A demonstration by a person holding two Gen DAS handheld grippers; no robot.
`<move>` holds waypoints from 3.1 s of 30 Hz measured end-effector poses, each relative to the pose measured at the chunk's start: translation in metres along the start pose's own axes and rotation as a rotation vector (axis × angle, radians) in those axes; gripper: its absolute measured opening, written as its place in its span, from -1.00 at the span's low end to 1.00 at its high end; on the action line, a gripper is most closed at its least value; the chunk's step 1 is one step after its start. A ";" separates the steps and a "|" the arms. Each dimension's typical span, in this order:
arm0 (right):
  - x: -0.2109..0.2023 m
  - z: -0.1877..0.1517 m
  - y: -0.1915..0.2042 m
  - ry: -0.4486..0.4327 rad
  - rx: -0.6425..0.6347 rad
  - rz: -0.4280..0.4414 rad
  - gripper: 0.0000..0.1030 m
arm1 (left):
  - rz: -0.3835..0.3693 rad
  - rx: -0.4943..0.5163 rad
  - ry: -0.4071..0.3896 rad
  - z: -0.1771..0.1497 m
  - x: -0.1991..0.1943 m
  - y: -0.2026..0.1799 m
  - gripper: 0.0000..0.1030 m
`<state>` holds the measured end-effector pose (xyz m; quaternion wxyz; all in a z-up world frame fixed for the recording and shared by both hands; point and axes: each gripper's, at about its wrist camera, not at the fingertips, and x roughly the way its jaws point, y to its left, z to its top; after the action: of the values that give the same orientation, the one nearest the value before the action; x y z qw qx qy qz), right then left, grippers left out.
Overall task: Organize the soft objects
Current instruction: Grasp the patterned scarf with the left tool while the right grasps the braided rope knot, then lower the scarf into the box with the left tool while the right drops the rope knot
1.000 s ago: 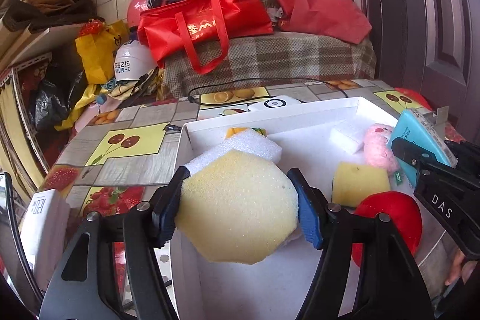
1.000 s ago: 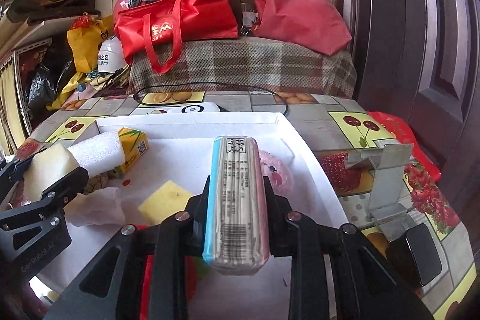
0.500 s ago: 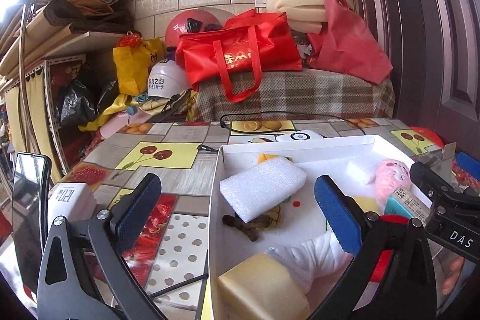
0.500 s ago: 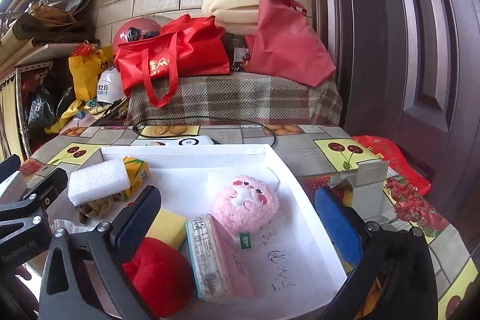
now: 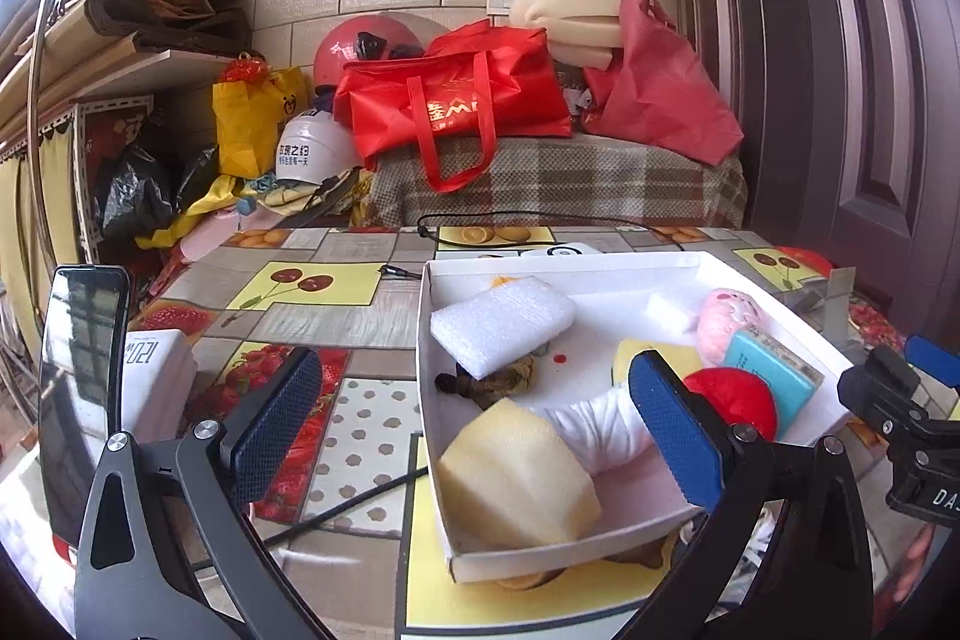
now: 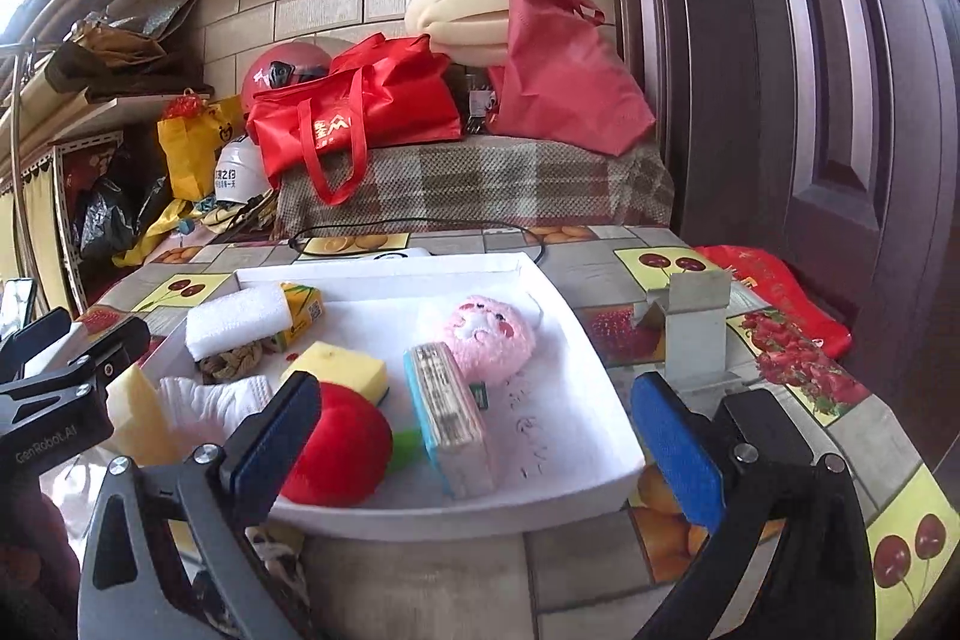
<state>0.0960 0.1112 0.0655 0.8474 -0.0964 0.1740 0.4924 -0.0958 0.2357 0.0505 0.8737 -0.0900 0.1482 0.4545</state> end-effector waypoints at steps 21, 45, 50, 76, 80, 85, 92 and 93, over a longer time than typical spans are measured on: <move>-0.014 -0.057 0.031 0.420 -0.284 0.190 -0.39 | -0.318 0.168 0.203 -0.032 -0.048 -0.029 1.00; -0.022 -0.050 -0.047 0.399 -0.033 0.101 -0.39 | -0.330 0.094 0.404 -0.041 -0.012 -0.073 -0.24; -0.059 -0.044 -0.046 0.204 -0.042 0.091 -0.39 | -0.275 0.170 0.013 -0.033 -0.094 -0.043 -0.24; -0.009 -0.006 -0.029 0.022 0.010 -0.044 -0.39 | -0.019 0.039 0.022 -0.001 0.003 -0.001 -0.23; 0.013 0.005 -0.025 0.017 0.021 -0.053 -0.39 | -0.005 0.028 0.019 0.006 0.023 -0.004 -0.23; 0.045 0.018 -0.024 0.031 0.047 -0.065 -0.39 | 0.000 0.024 0.009 0.016 0.048 -0.011 -0.23; 0.083 0.026 -0.016 0.134 0.048 -0.044 -0.39 | -0.006 -0.023 0.062 0.022 0.072 -0.009 -0.21; 0.084 0.027 -0.011 0.136 0.017 -0.030 -0.39 | -0.012 -0.021 0.068 0.022 0.073 -0.010 -0.20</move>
<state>0.1485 0.1820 0.0572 0.8416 -0.1248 0.2339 0.4705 -0.0435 0.2925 0.0467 0.8699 -0.1154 0.1728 0.4473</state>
